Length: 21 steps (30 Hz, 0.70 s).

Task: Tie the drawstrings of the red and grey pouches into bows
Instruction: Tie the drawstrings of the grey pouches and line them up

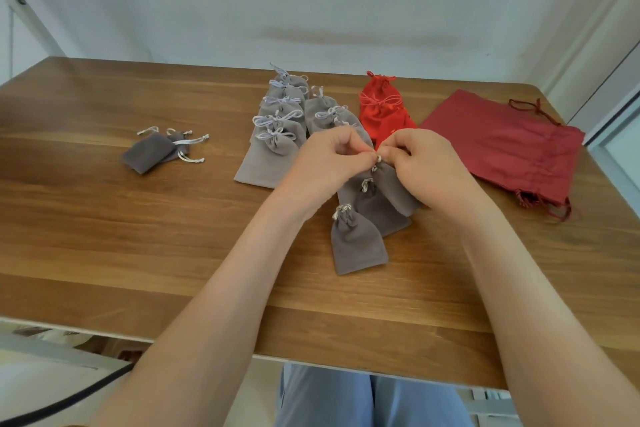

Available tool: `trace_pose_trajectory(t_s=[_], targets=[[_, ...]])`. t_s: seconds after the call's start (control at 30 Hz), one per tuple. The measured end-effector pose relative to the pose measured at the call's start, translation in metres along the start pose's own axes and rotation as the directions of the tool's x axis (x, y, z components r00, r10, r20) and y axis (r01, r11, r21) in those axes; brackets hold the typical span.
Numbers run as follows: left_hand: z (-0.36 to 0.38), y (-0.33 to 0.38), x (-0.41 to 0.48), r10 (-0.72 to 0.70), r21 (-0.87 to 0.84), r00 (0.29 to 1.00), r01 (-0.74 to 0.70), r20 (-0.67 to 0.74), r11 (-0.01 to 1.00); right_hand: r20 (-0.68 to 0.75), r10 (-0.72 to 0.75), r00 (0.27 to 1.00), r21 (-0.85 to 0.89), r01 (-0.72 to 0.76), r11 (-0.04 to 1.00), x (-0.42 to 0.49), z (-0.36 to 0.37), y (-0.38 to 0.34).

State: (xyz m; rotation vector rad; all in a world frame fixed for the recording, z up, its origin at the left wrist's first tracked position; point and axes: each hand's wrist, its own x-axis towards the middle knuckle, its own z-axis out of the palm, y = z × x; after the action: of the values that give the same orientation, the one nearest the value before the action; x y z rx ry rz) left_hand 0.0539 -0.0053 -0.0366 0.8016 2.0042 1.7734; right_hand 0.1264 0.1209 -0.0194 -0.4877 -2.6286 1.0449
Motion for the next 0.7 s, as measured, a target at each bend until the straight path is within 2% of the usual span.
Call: trace_pose_trajectory(t_s=[0.17,0.27,0.4,0.47,0.57,0.7], targets=[[0.000,-0.002,0.000,-0.002,0.020,0.999,0.003,-0.034,1.000,-0.018,-0.023,1.000,0.010,0.023,1.000,0.001,0.004,-0.001],[0.003,-0.004,-0.001,0.029,0.156,0.995,-0.013,-0.098,0.988,0.013,-0.013,1.000,0.014,0.013,1.000,0.001,0.005,-0.001],[0.005,-0.001,-0.006,0.176,0.369,0.977,-0.122,-0.116,0.921,0.075,0.011,0.997,0.149,-0.022,0.989,0.000,0.002,0.000],[0.005,0.000,-0.008,0.228,0.354,0.966,-0.172,-0.122,0.919,0.130,0.017,0.991,0.251,-0.049,0.967,-0.001,-0.004,0.000],[0.004,-0.002,-0.008,0.208,0.249,0.968,-0.169,-0.137,0.954,0.205,0.020,0.979,0.390,-0.100,0.916,-0.002,-0.010,0.000],[0.002,0.000,-0.007,0.154,0.103,0.981,-0.143,-0.113,0.984,0.240,0.008,0.971,0.438,-0.116,0.892,-0.002,-0.014,0.000]])
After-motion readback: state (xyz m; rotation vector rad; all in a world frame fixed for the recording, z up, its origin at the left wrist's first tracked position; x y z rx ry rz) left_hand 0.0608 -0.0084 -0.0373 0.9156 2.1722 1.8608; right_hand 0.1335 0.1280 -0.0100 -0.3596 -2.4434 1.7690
